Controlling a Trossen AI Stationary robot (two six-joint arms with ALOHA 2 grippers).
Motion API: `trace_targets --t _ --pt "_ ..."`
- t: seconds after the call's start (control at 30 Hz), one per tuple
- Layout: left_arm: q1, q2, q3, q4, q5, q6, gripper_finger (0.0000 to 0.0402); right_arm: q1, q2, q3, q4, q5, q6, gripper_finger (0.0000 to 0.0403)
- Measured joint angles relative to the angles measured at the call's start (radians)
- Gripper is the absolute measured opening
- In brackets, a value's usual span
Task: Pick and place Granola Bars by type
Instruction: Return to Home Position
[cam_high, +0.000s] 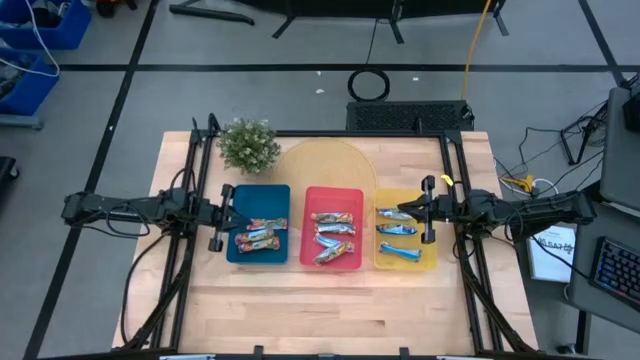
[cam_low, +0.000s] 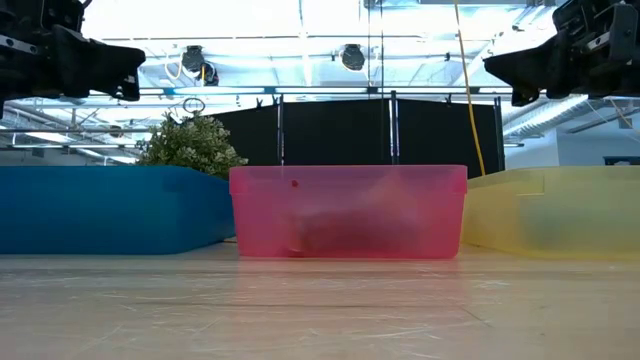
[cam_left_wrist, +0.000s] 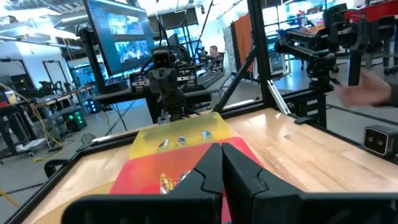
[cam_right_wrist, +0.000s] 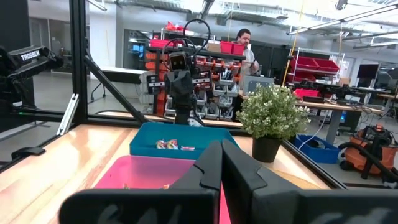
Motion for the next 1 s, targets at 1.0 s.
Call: trace_targets --t 1.0 --pt "0.0 0.0 0.0 0.0 0.0 0.0 0.0063 0.0 0.0 0.0 0.0 0.0 0.0 0.0"
